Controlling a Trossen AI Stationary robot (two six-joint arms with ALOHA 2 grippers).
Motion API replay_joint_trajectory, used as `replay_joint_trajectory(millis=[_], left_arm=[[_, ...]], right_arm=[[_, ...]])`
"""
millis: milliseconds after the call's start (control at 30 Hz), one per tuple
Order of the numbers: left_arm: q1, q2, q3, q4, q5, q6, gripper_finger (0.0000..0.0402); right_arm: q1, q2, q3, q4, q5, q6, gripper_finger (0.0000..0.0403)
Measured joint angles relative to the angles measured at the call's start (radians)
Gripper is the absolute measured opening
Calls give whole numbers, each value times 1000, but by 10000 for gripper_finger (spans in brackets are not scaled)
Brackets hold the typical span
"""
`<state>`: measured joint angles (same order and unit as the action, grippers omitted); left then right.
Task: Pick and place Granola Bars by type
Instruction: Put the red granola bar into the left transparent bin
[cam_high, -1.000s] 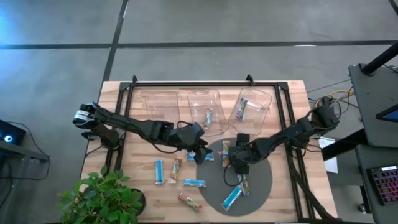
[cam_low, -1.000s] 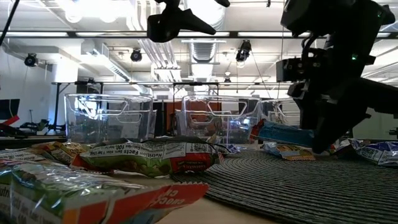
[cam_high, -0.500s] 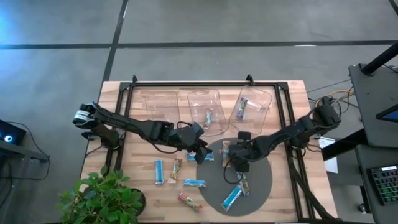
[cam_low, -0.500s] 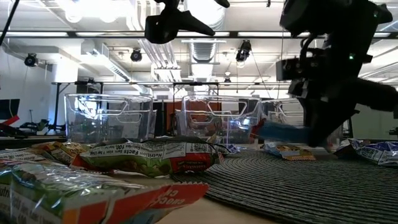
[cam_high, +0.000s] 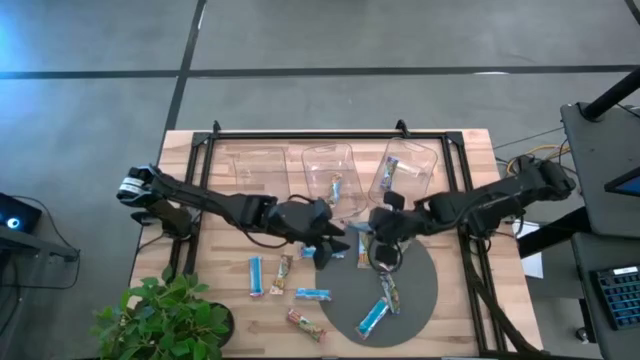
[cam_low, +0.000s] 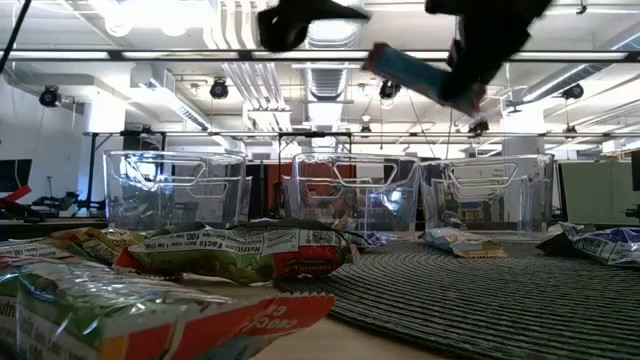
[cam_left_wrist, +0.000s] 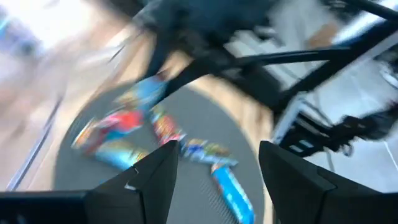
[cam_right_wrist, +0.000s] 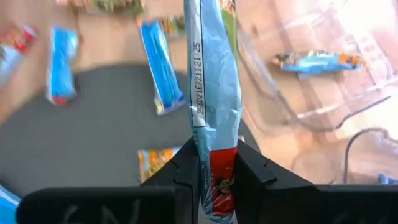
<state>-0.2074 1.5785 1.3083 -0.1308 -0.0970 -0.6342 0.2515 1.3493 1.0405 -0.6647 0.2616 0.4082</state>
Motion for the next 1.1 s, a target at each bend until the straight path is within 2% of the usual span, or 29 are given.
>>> replay_joint_trajectory(millis=[100, 267, 367, 467, 533, 733, 1100], left_arm=[[-7, -10, 0, 54, 9, 99, 209], [2, -29, 0, 16, -15, 80, 209], [3, -62, 0, -38, -99, 132, 209], [-9, -92, 3, -70, -190, 276, 209], [-12, -94, 3, -79, -231, 373, 209], [-12, -79, 0, -106, -232, 473, 209], [-6, -18, -1, -107, -177, 481, 209]], right_arm=[[-22, -1, 50, -15, -9, 0, 50], [-46, 7, 125, -126, -20, 0, 51], [-52, 5, 131, -154, -51, 0, 51], [-54, -6, 127, -159, -144, 0, 51], [-53, -6, 127, -162, -164, -4, 51], [-59, -4, 141, -170, -157, -54, 52], [-60, 0, 151, -155, -157, -112, 52]])
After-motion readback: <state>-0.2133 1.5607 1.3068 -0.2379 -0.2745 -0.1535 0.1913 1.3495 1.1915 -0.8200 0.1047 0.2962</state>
